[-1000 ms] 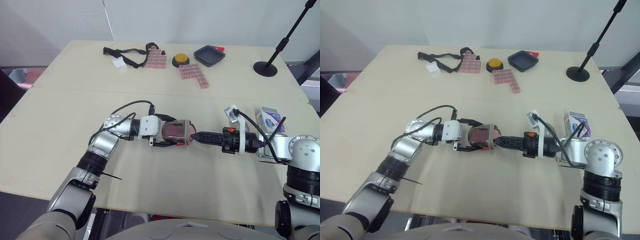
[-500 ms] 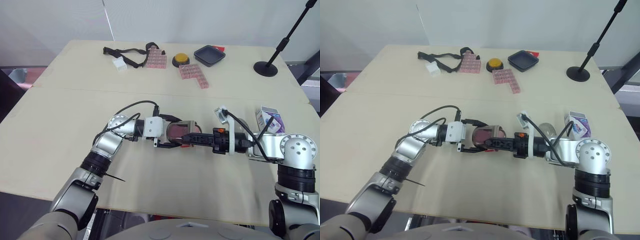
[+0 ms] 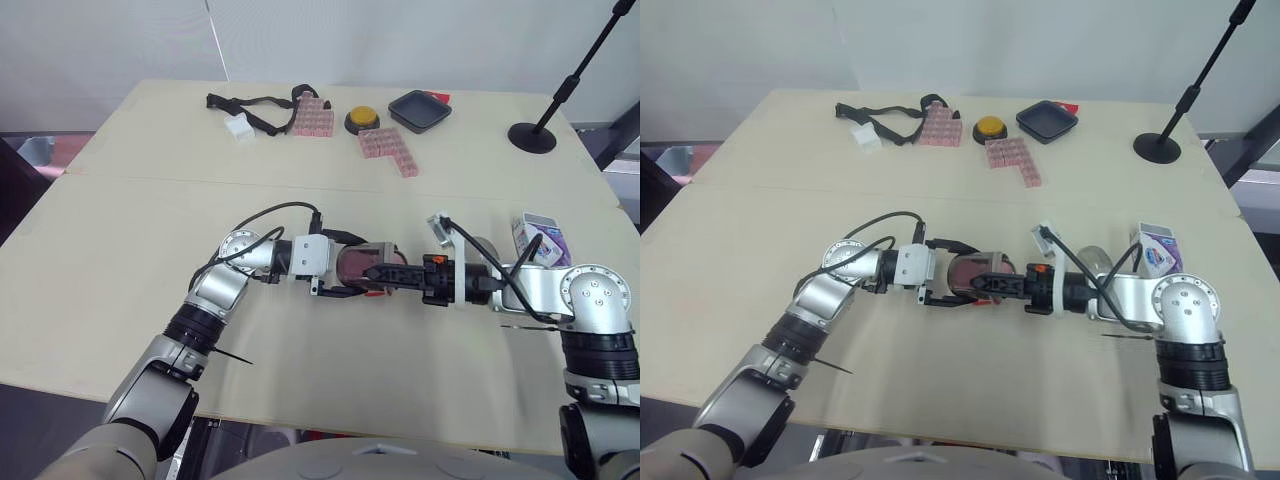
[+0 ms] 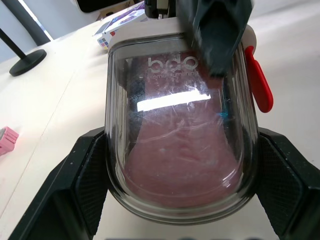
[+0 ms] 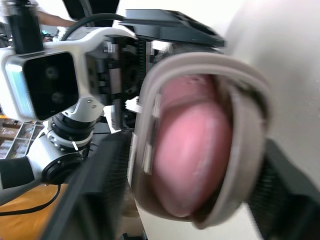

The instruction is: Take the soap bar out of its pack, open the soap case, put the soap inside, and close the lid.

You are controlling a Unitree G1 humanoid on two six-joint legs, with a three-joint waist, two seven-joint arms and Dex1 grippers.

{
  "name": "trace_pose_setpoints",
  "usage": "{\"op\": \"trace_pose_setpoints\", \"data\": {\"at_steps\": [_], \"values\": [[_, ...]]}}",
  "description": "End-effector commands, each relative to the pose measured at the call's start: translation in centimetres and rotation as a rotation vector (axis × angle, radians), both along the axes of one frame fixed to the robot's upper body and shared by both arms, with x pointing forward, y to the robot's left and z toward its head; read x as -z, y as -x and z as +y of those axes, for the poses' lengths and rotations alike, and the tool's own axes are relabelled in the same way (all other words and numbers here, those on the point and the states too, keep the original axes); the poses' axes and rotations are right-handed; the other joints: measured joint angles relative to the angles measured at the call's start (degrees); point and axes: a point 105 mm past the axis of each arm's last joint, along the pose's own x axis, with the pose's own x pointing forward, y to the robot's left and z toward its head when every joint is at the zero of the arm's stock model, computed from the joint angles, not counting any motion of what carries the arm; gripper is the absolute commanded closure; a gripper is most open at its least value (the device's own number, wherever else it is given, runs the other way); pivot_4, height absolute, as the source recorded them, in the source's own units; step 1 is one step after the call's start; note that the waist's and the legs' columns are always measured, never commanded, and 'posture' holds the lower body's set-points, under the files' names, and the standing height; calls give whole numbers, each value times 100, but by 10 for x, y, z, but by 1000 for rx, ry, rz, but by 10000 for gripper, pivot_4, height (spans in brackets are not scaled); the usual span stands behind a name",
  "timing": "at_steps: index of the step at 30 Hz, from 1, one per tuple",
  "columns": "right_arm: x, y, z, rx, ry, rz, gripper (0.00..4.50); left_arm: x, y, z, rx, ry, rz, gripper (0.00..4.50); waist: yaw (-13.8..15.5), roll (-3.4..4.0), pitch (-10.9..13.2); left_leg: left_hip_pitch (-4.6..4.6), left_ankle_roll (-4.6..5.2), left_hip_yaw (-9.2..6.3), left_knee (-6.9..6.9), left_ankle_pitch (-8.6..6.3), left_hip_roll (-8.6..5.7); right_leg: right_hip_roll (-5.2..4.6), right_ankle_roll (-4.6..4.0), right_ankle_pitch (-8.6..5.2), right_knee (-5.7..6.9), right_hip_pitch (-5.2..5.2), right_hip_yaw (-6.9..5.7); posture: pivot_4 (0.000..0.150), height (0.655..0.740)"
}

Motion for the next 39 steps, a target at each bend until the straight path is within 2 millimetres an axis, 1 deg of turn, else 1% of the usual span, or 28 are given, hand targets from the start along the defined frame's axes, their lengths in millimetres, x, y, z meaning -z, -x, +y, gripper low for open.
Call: {"op": "trace_pose_setpoints", "data": {"at_steps": [1,11,14,15,16,21,25,29,31,33,35,37,38,39], "values": [[-9,5,3,-28,-11,-22,22888,-9,2,-2,12,27,-26,10325,-1,0,0,0,0,0,-1,0,0,0,0,0,-1,0,0,1500,7400],[-9,8,4,-37,-10,-7,22923,-8,-3,-2,0,15,-43,10325,2,0,1,-2,-1,-1,-1,-1,-1,1,2,1,-3,1,-2,1500,7400],[-10,8,4,-38,-6,-8,23278,-9,-5,-1,-6,18,-22,10325,2,0,1,-3,-2,-1,-1,-1,-1,1,2,1,-4,1,-3,1500,7400],[-10,8,3,-38,-5,-8,23284,-10,-7,-1,-12,27,-14,2328,2,0,1,-3,-2,-1,-1,-1,-1,1,2,1,-4,1,-3,1500,7400],[-10,8,3,-37,-4,-8,23285,-12,-8,-1,-16,32,-12,46,3,0,1,-3,-2,-1,-1,-1,-1,1,2,1,-4,1,-3,1500,7400],[-10,8,2,-32,-2,-9,23749,-16,-13,2,-25,40,0,0,1,0,1,-4,-2,-2,-1,-2,-1,2,2,1,-5,1,-4,1500,7400],[-10,8,-1,-27,9,-16,23751,-17,-17,16,-29,9,59,0,0,0,1,-5,-2,-2,-1,-2,-1,2,2,1,-5,1,-4,1500,7400],[-11,6,-8,-35,65,-58,23752,-12,-20,40,-53,-68,197,0,-8,0,1,-2,-3,-2,-3,-2,0,4,2,1,-6,0,-4,1500,7400],[-12,5,-13,-59,140,-106,23753,-16,-23,49,-69,-83,269,0,4,0,1,-4,-3,-2,-3,-2,0,2,2,1,-7,-1,-4,1500,7400],[-13,5,-18,-93,223,-161,23754,-22,-25,52,-78,-82,310,0,12,2,2,-6,-3,-2,-3,-2,-1,0,2,1,-9,-1,-5,1500,7400],[-23,3,-22,-168,371,-298,23755,-34,-28,47,-86,-50,344,0,23,5,5,-12,-3,-3,-1,-2,-4,-2,3,1,-9,-4,-7,1500,7400],[-30,2,-24,-224,453,-381,23756,-40,-28,42,-89,-34,363,0,27,8,9,-12,-3,-7,1,-2,-2,2,3,1,-10,0,-9,1500,7400],[-34,0,-24,-270,527,-450,23756,-44,-31,37,-111,-21,402,0,33,4,8,-17,-3,-7,0,-2,-6,5,5,2,-11,-2,-9,1500,7400],[-42,-2,-25,-329,617,-538,23757,-50,-26,29,-81,-12,415,0,33,4,7,-18,-6,-9,1,-4,-8,16,4,2,-7,5,-10,1500,7400]]}}
